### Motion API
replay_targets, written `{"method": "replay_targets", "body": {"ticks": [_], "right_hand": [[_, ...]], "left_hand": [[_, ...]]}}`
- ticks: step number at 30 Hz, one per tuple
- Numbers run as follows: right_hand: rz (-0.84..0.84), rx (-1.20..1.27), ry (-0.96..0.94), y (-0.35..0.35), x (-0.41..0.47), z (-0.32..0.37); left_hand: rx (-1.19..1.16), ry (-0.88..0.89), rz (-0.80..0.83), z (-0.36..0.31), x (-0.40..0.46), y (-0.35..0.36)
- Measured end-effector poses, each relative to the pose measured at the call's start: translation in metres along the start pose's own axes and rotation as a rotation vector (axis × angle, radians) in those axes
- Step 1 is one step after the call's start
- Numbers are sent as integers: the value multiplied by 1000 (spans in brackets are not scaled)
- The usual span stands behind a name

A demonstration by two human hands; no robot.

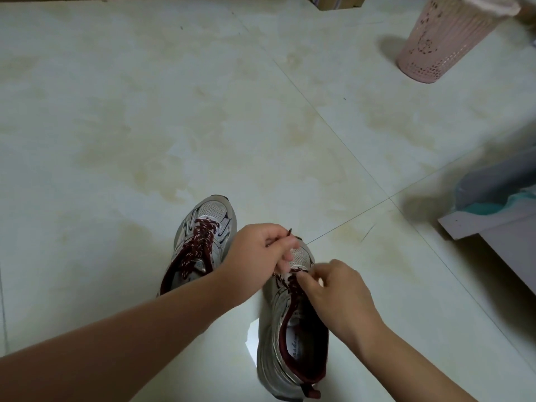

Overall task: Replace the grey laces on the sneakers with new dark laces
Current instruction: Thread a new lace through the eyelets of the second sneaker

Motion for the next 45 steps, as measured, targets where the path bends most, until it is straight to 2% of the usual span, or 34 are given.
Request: {"method": "replay_targets", "body": {"ticks": [1,4,5,7,9,11,15,24,31,35,38,39,41,43,45], "right_hand": [[13,-109,10,3,-1,-3],[152,-215,55,22,-6,-13],[179,-198,72,29,-7,-17],[159,1,129,39,-6,-27],[118,305,180,44,-6,-35],[97,505,215,47,-8,-40],[129,615,229,48,-10,-43],[129,622,189,51,-6,-46],[173,589,140,51,-2,-46],[107,335,-35,53,3,-46],[78,268,-93,55,6,-46],[73,247,-111,54,7,-45],[80,198,-166,52,8,-42],[107,148,-219,49,8,-38],[120,109,-274,41,8,-32]], "left_hand": [[112,10,41,4,-1,-2],[662,75,253,25,-2,3],[793,70,322,33,-3,6],[910,59,383,45,-7,13],[875,64,315,50,-10,12],[814,66,217,52,-12,7],[765,89,128,51,-9,8],[572,15,112,57,-12,13],[731,129,120,56,-11,24],[582,59,89,62,-11,22],[484,45,123,59,-13,19],[553,77,161,57,-13,19],[924,147,218,56,-18,23],[1123,181,101,60,-26,28],[1068,190,-59,64,-35,36]]}}
Point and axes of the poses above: each hand's wrist, its own x-axis towards the middle knuckle, its own y-axis out of the palm, z = x × y, the point moved 4 cm from there along x, towards the middle knuckle, and after that the axes turned 2 degrees about -z, right-handed, at the moved point
